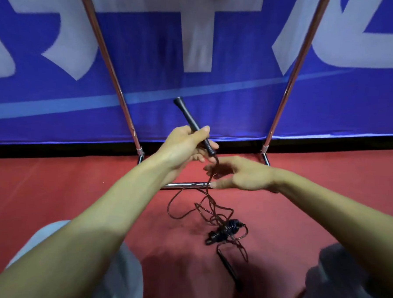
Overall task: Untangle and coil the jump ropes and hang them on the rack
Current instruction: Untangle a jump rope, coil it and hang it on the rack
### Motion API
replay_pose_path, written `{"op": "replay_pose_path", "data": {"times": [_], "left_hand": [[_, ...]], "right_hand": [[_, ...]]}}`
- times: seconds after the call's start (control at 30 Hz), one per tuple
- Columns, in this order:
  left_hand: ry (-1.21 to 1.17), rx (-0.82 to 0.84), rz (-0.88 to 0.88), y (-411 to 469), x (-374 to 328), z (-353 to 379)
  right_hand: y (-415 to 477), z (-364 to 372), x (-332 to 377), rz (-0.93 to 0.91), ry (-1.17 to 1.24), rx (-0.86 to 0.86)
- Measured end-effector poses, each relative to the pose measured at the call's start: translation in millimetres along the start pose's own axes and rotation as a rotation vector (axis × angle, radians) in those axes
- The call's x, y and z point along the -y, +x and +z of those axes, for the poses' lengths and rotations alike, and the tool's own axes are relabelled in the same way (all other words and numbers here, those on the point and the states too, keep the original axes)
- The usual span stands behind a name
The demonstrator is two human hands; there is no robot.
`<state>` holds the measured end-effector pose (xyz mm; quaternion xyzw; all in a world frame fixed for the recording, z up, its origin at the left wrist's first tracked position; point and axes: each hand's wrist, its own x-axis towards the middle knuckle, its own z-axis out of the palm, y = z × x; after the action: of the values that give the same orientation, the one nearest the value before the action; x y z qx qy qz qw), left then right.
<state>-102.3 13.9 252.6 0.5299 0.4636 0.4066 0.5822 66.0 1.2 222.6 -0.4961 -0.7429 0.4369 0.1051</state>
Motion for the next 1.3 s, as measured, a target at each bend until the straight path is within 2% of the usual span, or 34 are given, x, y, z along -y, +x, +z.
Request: {"op": "replay_pose_path", "data": {"times": [0.13,0.27,0.4,0.5,0.6,0.67,0.73,0.83,0.87,0.9,0.97,1.03,1.1,1.17,1.23,1.3], "left_hand": [[-0.083,-0.084,-0.002,7.9,-3.8,5.9],[-0.053,-0.326,-0.002,18.2,-2.0,-8.5],[-0.089,-0.403,-0.035,12.5,-1.6,-15.3],[0.063,-0.269,-0.105,4.3,1.4,-6.6],[0.023,-0.090,-0.183,-2.7,3.4,2.6],[0.042,0.062,-0.172,-6.1,-2.8,7.3],[0.275,0.145,-0.147,-12.3,-3.3,8.3],[1.119,0.043,-0.082,-17.5,3.2,12.1],[1.288,-0.026,-0.032,-17.6,5.5,15.2],[1.275,-0.074,0.039,-16.7,7.5,18.3],[0.929,-0.087,0.143,-11.0,11.3,22.2],[0.517,-0.015,0.062,-7.2,12.0,29.8],[0.272,0.107,-0.068,-9.2,17.3,38.1],[0.325,0.130,-0.068,-11.8,24.0,43.3],[0.516,0.045,-0.002,-8.9,27.9,41.7],[0.579,-0.028,0.013,-4.3,29.6,37.2]], "right_hand": [[7.6,-0.6,-1.9,-0.077,-0.211,-0.070],[6.0,-16.4,2.0,-0.039,-0.009,-0.210],[-2.1,-25.6,3.1,-0.069,0.084,-0.417],[-9.0,-34.5,-0.1,-0.066,0.158,-0.547],[-12.6,-39.3,-2.4,-0.061,0.258,-0.597],[-16.4,-42.0,-3.5,-0.062,0.341,-0.608],[-18.1,-42.9,-3.1,-0.066,0.410,-0.609],[-20.1,-40.9,0.3,-0.084,0.416,-0.557],[-20.1,-39.5,2.0,-0.090,0.401,-0.539],[-19.7,-38.2,3.3,-0.096,0.389,-0.533],[-17.7,-37.0,5.3,-0.114,0.388,-0.559],[-15.4,-37.9,5.3,-0.136,0.406,-0.607],[-14.8,-38.7,6.1,-0.152,0.428,-0.624],[-16.1,-38.3,8.8,-0.149,0.459,-0.579],[-18.5,-37.5,10.4,-0.129,0.513,-0.514],[-19.0,-37.5,7.1,-0.056,0.520,-0.525]]}}
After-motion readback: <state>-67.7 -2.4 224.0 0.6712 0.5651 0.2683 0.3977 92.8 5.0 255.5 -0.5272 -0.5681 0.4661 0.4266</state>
